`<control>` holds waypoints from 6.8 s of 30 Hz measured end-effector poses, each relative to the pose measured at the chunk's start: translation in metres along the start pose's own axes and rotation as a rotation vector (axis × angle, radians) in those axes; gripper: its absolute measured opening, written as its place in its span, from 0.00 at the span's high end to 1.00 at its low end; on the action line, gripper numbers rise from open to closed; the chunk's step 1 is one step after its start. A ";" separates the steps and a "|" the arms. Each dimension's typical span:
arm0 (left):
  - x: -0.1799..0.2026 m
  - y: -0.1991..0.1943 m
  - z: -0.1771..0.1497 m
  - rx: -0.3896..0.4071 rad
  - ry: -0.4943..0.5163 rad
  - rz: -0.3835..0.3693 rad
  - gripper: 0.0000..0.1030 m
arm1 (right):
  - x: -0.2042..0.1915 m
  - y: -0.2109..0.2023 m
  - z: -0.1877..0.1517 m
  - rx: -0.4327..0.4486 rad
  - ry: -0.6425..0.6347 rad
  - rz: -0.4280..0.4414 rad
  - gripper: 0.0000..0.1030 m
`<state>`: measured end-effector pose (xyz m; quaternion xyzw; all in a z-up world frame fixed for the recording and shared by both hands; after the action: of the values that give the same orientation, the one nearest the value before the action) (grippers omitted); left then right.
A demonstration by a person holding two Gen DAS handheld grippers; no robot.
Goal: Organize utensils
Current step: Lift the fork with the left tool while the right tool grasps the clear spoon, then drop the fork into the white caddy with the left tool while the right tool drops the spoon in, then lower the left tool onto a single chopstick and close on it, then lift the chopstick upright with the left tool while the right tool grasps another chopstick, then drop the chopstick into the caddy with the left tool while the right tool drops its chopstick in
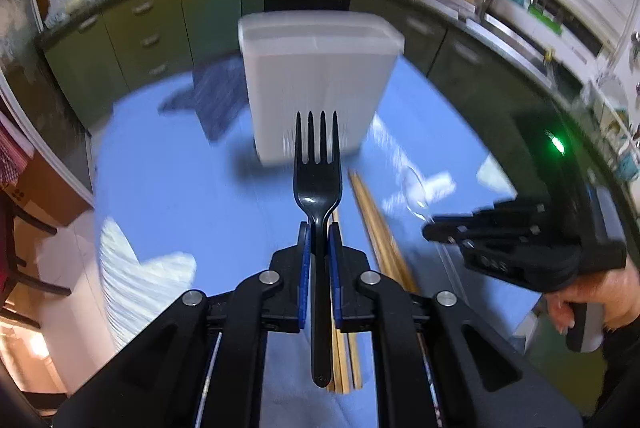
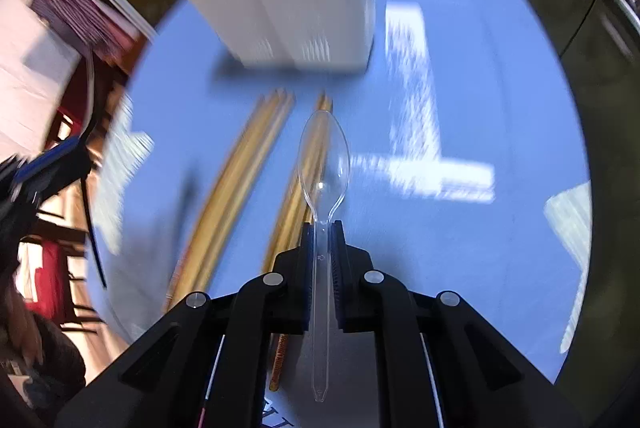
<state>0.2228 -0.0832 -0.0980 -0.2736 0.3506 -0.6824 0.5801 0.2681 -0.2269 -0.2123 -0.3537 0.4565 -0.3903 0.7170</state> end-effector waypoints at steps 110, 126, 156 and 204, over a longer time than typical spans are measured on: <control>0.013 0.124 -0.026 -0.295 0.070 0.051 0.88 | 0.047 -0.063 0.019 0.509 -0.083 -0.098 0.63; 0.022 0.139 -0.031 -0.333 0.119 0.074 0.88 | 0.045 -0.059 0.021 0.477 -0.085 -0.102 0.63; -0.022 0.061 -0.011 -0.049 0.031 0.083 0.94 | 0.004 0.074 0.019 -0.144 -0.062 0.003 0.86; -0.025 -0.016 -0.011 0.103 0.039 0.042 0.94 | -0.040 -0.073 -0.023 0.255 -0.153 0.089 0.93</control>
<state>0.2095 -0.0555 -0.0912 -0.2227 0.3322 -0.6924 0.6005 0.2178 -0.2276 -0.1416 -0.2679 0.3624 -0.3848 0.8055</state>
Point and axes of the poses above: each gripper's, at about its wrist camera, not at the fingertips, and y roughly the way its jaws point, x to its right, z to its top, the point moved 5 cm from there along y, roughly the way its jaws point, and after that the axes turned 9 degrees about z, right-handed, at the moved point
